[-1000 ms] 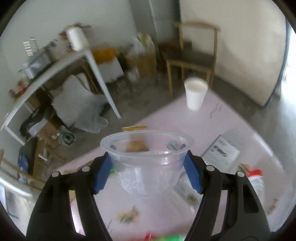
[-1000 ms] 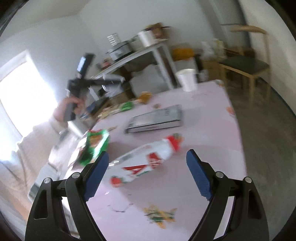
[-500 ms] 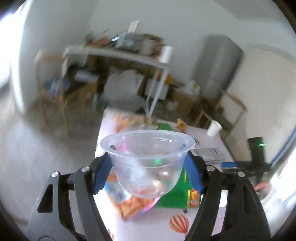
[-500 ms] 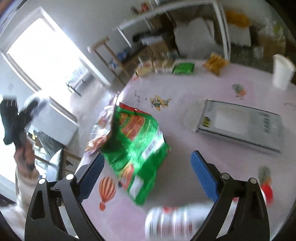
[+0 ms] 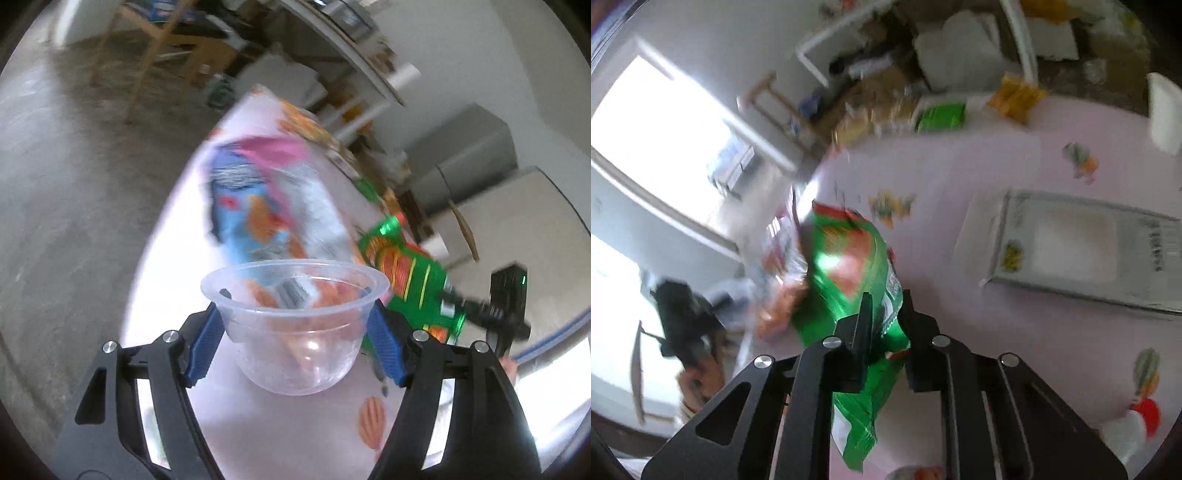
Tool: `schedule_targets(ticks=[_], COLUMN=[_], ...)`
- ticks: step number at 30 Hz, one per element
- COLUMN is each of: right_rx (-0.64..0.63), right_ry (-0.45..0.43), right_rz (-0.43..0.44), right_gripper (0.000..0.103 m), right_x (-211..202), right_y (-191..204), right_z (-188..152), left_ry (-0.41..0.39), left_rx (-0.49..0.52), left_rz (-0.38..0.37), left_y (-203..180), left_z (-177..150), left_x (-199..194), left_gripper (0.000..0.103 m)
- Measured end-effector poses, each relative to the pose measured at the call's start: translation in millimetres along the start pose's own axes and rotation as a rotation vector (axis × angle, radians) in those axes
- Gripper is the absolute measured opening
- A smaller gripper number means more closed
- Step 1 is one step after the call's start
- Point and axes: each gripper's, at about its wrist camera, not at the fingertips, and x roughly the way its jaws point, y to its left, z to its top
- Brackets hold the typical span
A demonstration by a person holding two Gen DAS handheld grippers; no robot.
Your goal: Collect trash
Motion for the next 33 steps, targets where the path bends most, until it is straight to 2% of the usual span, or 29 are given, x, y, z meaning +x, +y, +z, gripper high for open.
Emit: schedule_targets(ticks=[2,5,8,11,14,18,20,22,24,26,31,33], right_rx=[0.022,0.035,0.092,0.123,0.137,0.058,-0.008,-0.117,-0.328,-0.512,-0.889,-1.026], right_ry=[-0.063,-0.163,-0.234,-0.303,-0.302,-0.197,-0.123,-0.06,0.021,0.059,0.23,0.24], right_rz=[0.014,-0.031,-0.039,-0.106,-0.116,-0.104,-0.088,-0.085,-0.135,-0.212,-0.313,-0.448], right_gripper=[0.015,0.015,0.015,0.015,0.015,0.016,0.027,0.047,0.063,0.071,0.072,0.073], right_x=[-27.1,-65.3,-98.8,-126.1,-130.6,-105.8,-87.4,-70.4,-45.3,-23.0,43.2,68.1], right_y=[-7.3,-22.5,-48.3,-68.7,-79.3,-59.6,-37.7,-9.2,34.8,68.4,125.3,131.6], right_z=[5.4,10.0,11.3,9.1,4.3,-5.1,-9.3,-15.3,-29.8,-44.8,-89.1,-102.2], left_ry=[0.043,0.118,0.175,0.206,0.229,0.255,0.244,0.212,0.167,0.127,0.039,0.024], left_rx=[0.027,0.072,0.088,0.12,0.141,0.14,0.157,0.173,0.172,0.173,0.175,0.175], left_rz=[-0.037,-0.036,-0.052,-0.069,-0.078,-0.091,-0.094,-0.097,-0.106,-0.108,-0.076,-0.07], left_y=[-16.2,-38.3,-51.5,-70.8,-84.1,-97.7,-101.0,-106.7,-112.2,-114.8,-114.9,-112.7], left_z=[-6.7,-15.3,-28.4,-34.7,-36.7,-41.9,-44.0,-45.1,-45.9,-46.6,-52.4,-54.4], left_x=[14.2,43.3,65.9,83.1,95.2,102.6,92.3,75.9,51.2,30.0,-11.0,-20.1], left_gripper=[0.068,0.068,0.068,0.068,0.068,0.068,0.068,0.068,0.068,0.068,0.068,0.068])
